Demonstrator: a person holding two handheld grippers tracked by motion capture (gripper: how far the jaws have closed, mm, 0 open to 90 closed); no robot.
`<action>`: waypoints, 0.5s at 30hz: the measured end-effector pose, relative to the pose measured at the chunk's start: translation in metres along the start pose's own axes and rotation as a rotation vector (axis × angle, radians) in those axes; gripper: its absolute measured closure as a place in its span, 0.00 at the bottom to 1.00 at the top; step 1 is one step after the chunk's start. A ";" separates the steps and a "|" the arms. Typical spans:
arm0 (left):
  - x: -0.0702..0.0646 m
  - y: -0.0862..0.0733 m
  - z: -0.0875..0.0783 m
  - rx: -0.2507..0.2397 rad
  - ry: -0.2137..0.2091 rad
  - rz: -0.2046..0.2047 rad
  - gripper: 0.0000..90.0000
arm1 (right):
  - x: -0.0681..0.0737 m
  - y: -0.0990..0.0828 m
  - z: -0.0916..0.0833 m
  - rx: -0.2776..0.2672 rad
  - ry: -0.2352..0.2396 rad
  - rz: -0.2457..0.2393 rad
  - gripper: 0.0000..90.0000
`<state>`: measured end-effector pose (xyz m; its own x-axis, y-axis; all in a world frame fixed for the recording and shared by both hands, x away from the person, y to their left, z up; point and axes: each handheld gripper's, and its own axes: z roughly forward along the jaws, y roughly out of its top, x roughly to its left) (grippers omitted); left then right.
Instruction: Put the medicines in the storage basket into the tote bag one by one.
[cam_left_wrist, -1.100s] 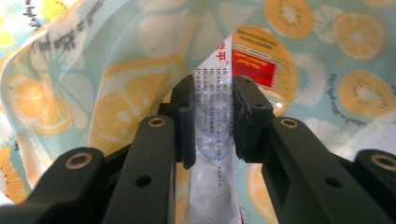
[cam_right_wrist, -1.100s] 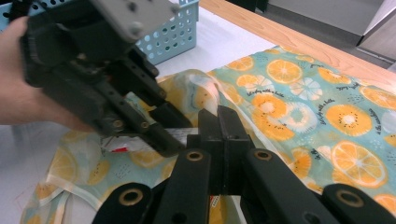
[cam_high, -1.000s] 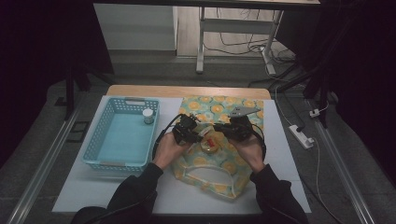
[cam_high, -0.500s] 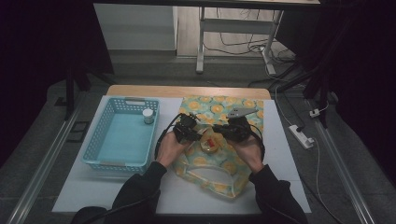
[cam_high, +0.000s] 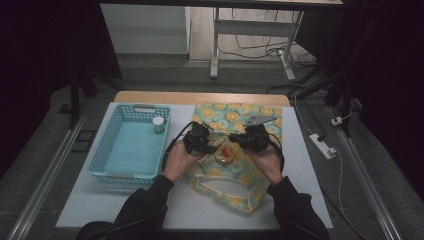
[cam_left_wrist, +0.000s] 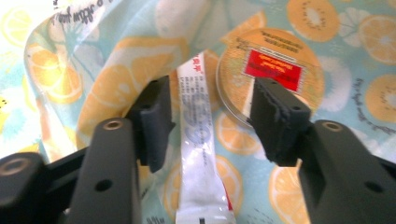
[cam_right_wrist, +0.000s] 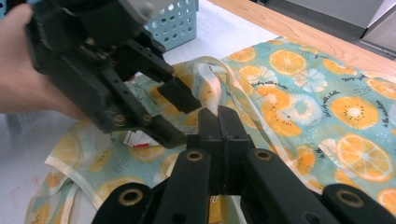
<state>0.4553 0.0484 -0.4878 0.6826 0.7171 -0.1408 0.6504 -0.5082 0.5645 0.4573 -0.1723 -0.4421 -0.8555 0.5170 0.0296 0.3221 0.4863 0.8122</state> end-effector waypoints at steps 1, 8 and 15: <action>-0.001 -0.001 -0.002 -0.001 0.002 0.007 0.50 | 0.000 0.000 0.000 0.000 0.000 0.001 1.00; -0.007 -0.006 -0.020 -0.038 -0.037 0.040 0.35 | 0.000 0.000 0.000 0.002 0.001 0.001 1.00; -0.008 -0.013 -0.030 -0.044 -0.057 0.042 0.24 | 0.000 0.000 0.000 0.002 -0.001 -0.002 1.00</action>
<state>0.4314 0.0636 -0.4692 0.7273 0.6669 -0.1618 0.6068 -0.5149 0.6055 0.4575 -0.1725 -0.4422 -0.8557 0.5167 0.0280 0.3214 0.4884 0.8113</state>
